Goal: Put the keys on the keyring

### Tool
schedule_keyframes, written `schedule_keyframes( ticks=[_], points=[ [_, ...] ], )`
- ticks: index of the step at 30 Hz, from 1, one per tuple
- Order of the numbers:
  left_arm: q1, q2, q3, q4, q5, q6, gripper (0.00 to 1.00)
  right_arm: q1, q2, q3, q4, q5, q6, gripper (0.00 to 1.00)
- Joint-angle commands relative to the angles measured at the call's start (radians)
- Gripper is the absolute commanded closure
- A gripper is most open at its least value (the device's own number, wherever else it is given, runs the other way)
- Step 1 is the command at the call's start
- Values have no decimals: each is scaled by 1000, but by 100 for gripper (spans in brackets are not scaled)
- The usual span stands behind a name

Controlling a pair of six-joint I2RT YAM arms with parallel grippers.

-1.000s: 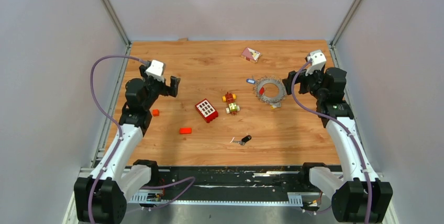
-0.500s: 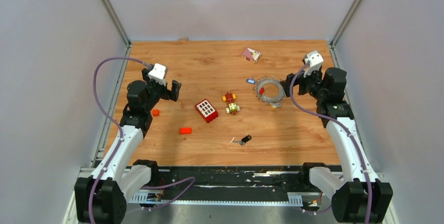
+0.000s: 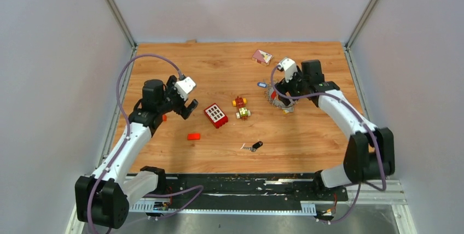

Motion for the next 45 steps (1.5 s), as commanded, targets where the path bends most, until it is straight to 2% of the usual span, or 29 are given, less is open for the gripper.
schedule_keyframes(
  ticks=[1,7,20,34,38,45],
  points=[
    [-31,-10,-29,-4,32,52,0,-3,190,124,-130,-12,-92,25],
    [-55,-3,-49,32,40,35,0,1,366,226,-215,-36,-147,38],
    [-80,27,-60,78,41,13,0,28,578,408,-328,-90,-284,51],
    [-92,7,-67,72,34,13,0,46,620,428,-414,-104,-428,62],
    [-94,4,-70,71,32,16,0,47,622,425,-423,-116,-451,69],
    [-98,6,-67,69,28,26,0,49,617,423,-426,-138,-466,90]
  ],
)
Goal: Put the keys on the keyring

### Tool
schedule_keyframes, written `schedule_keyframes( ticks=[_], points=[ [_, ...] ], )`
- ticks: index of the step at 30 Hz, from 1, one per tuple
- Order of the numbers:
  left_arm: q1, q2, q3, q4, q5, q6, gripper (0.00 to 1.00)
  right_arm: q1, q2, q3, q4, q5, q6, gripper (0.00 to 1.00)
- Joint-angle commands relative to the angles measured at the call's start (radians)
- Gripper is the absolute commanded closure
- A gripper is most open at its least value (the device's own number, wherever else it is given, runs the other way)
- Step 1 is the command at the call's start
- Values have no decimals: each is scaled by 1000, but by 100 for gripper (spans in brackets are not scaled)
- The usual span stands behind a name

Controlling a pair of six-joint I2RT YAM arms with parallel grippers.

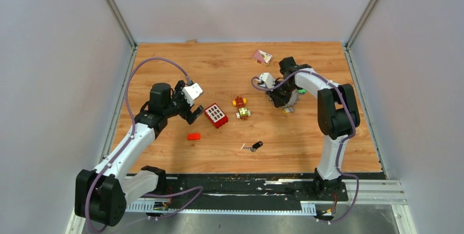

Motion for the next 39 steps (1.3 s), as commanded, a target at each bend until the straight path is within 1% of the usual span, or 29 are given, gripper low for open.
schedule_keyframes(
  ticks=[1,5,10,16,19,22,26,36,39],
  points=[
    [-10,-16,-1,30,3,9,0,7,-2,30,-13,-50,-39,93],
    [-12,-12,10,26,0,25,0,15,-27,33,-23,-65,-41,100],
    [-18,6,39,10,4,43,0,21,-82,25,-29,-102,-32,100],
    [-31,45,85,8,71,57,1,35,-166,41,-82,-273,1,100],
    [-47,79,120,13,108,46,4,50,-181,37,-85,-357,35,100],
    [-67,115,143,15,127,26,9,74,-174,17,-66,-390,72,100],
    [-89,139,131,23,133,18,13,99,-161,-45,15,-378,124,100],
    [-114,111,57,52,127,31,14,136,-149,-186,149,-179,155,100],
    [-115,96,46,52,122,33,14,149,-158,-201,161,-139,153,98]
  ],
)
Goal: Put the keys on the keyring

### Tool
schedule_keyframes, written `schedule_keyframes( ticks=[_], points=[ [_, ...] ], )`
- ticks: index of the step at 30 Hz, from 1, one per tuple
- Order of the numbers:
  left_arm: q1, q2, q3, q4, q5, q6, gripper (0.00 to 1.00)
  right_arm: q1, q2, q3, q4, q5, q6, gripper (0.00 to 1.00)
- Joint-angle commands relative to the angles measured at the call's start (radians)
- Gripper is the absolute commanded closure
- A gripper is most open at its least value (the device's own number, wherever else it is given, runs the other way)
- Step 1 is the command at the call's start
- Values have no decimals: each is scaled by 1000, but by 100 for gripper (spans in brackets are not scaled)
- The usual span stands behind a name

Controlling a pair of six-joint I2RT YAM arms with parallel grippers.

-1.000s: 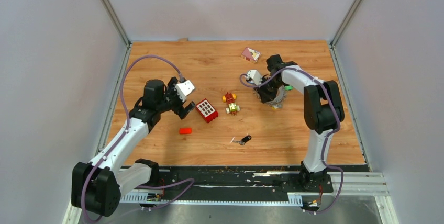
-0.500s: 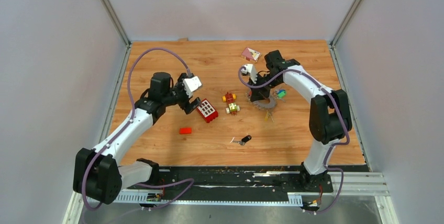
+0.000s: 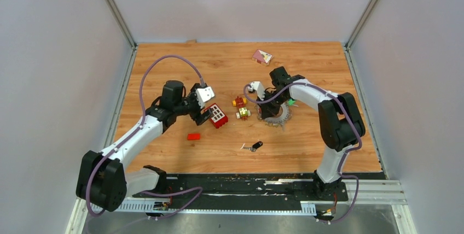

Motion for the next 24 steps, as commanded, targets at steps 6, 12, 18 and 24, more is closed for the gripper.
schedule_keyframes(
  ticks=[6,12,18,24],
  points=[
    [-5,-72,-32,37,11,2,13,25,-25,-15,54,109,-21,85],
    [-5,-97,-48,34,3,16,13,24,-48,-26,22,125,-68,72],
    [-5,-104,-59,35,-7,24,12,25,-49,-26,4,115,-86,64],
    [-5,-109,-69,37,-14,27,12,24,-31,-31,-2,69,-93,67]
  ],
)
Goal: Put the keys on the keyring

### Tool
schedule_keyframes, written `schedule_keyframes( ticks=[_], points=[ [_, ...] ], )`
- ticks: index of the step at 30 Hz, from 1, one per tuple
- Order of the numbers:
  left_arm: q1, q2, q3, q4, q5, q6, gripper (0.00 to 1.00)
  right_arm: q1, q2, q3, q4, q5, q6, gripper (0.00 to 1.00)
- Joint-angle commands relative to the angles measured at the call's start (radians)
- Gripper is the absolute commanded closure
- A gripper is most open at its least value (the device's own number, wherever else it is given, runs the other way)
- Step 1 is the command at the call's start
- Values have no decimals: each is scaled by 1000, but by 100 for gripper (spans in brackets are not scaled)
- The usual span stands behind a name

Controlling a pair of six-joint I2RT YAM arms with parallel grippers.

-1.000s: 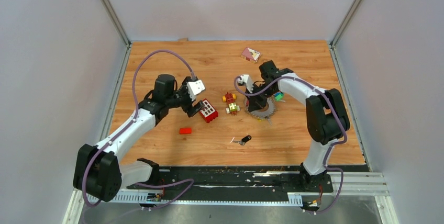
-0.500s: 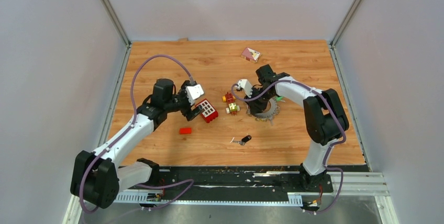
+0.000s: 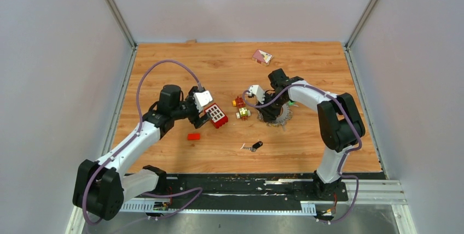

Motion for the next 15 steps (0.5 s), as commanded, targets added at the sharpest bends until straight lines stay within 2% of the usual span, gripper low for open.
schedule_keyframes(
  ticks=[1,15],
  points=[
    [-5,-30,-8,25,-4,20,12,3,-23,-3,-12,-54,-28,68],
    [-5,-18,3,27,-5,33,12,6,13,-1,-5,-69,-36,82]
  ],
)
